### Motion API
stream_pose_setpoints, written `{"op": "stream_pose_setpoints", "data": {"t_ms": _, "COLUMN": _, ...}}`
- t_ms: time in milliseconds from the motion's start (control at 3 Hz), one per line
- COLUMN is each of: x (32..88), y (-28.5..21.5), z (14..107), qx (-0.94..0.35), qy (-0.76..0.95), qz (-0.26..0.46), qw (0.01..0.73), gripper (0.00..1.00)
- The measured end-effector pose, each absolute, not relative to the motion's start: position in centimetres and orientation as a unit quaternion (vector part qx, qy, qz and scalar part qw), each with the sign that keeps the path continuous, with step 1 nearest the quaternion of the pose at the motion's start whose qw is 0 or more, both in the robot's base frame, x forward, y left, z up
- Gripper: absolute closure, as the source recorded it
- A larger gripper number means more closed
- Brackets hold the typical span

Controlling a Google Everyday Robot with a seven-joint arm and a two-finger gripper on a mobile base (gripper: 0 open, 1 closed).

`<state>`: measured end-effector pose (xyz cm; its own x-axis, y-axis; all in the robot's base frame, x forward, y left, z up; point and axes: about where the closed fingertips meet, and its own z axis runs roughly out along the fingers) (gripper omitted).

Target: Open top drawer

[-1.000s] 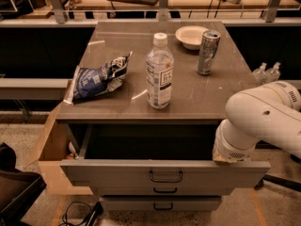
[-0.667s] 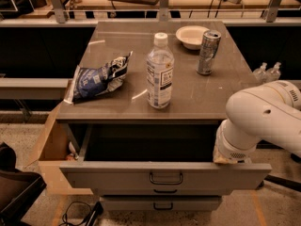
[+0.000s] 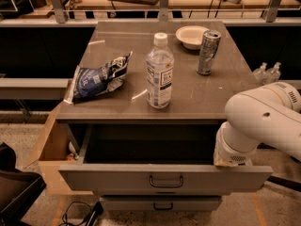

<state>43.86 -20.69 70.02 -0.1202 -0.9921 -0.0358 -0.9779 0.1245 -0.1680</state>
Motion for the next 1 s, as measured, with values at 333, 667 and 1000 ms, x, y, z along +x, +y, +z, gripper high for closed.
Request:
{"op": "stream_pose_setpoints", "data": {"t_ms": 333, "x": 40.2, "y": -19.7, "z": 70.2, "qx": -0.676, "qy": 0.735, "qz": -0.05, "qw": 0.028, "gripper": 1.0}}
{"op": "stream_pose_setpoints", "data": {"t_ms": 667, "x": 34.9, "y": -18.8, "z": 70.8, "qx": -0.695, "qy": 0.718, "qz": -0.032, "qw": -0.019, "gripper": 1.0}}
{"op": "stream_pose_setpoints", "data": {"t_ms": 1000, "x": 30.6, "y": -18.2, "z": 71.7, "qx": -0.71, "qy": 0.703, "qz": -0.01, "qw": -0.047, "gripper": 1.0}}
